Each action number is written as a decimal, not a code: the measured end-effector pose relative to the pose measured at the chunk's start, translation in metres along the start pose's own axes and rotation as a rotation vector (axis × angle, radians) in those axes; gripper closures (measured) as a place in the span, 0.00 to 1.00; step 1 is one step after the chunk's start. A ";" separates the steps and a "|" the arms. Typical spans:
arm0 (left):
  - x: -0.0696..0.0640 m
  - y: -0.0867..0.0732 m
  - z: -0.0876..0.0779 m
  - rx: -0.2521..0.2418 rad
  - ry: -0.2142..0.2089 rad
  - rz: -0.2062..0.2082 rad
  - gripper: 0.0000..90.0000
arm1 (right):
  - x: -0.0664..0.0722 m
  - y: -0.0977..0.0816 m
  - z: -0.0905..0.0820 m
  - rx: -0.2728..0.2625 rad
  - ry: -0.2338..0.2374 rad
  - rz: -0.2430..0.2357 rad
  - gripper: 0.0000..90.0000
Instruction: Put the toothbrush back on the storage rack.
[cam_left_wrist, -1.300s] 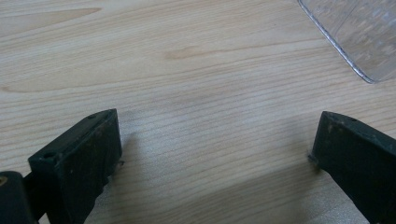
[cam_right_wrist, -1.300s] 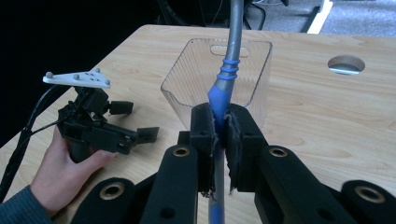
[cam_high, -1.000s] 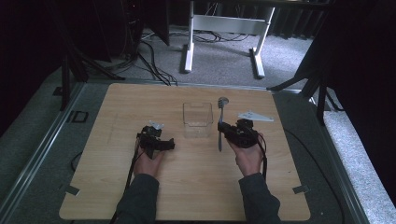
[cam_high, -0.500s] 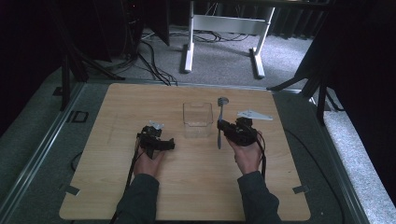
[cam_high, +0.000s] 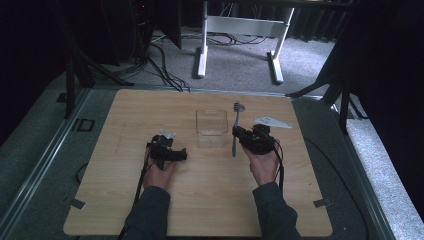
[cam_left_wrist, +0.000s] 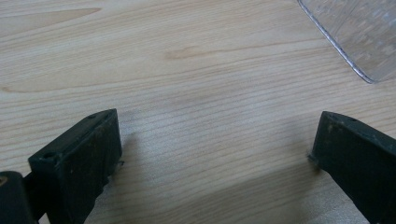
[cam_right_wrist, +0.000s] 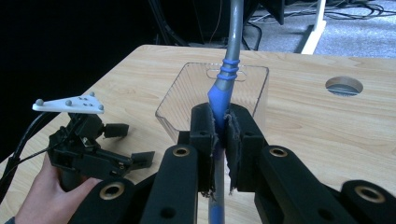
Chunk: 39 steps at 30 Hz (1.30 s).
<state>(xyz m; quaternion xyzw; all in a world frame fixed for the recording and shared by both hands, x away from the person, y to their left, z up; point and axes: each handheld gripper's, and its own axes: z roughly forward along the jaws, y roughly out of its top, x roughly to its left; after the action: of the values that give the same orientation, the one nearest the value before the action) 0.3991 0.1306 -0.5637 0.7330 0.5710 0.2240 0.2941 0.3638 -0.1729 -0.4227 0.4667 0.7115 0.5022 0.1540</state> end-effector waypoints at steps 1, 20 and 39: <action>0.000 0.000 0.000 0.000 0.000 0.000 0.02 | 0.000 0.000 0.000 -0.001 0.001 0.001 0.91; 0.000 0.000 0.000 0.000 0.000 0.000 0.02 | -0.002 0.006 0.008 -0.027 0.008 0.018 0.91; 0.000 0.000 0.000 0.000 0.001 0.000 0.02 | -0.005 0.008 0.012 -0.056 0.007 0.050 0.91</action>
<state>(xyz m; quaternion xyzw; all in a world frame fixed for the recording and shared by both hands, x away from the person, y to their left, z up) 0.3991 0.1305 -0.5637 0.7331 0.5711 0.2242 0.2937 0.3783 -0.1695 -0.4218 0.4779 0.6859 0.5274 0.1518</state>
